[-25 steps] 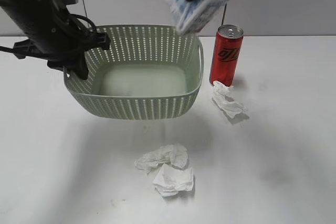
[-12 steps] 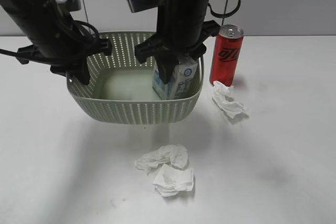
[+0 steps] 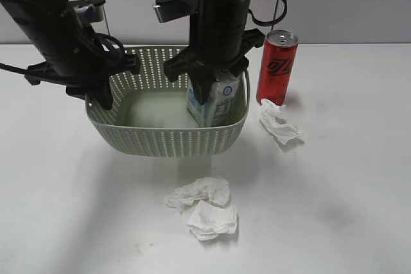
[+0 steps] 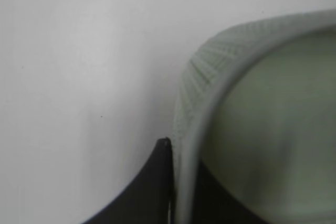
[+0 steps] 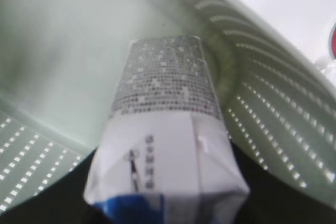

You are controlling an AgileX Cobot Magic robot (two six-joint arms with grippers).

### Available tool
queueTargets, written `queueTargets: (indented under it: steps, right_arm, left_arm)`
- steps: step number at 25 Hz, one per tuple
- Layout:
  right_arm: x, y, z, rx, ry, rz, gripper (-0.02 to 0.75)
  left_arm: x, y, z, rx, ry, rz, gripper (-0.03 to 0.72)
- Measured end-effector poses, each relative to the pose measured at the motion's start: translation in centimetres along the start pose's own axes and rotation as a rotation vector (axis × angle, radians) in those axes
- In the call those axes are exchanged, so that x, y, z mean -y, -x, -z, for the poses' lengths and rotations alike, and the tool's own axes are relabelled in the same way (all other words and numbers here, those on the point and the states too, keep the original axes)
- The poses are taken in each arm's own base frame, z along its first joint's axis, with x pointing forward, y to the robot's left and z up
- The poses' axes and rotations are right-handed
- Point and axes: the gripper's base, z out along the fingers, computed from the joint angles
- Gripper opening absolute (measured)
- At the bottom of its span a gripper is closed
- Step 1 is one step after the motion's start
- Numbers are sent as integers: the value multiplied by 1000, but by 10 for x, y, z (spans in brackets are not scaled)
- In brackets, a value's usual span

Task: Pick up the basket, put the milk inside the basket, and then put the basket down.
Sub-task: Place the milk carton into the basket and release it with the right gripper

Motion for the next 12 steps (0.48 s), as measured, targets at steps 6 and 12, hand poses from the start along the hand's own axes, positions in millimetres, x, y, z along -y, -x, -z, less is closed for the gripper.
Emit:
queueTargets:
  steps: [6, 12]
  right_arm:
    - [-1, 2, 4, 16, 12, 43, 601]
    - [-7, 12, 30, 104, 78, 25, 656]
  left_arm:
    - [-1, -1, -2, -13, 8, -3, 0]
    - [-1, -2, -2, -16, 7, -2, 0]
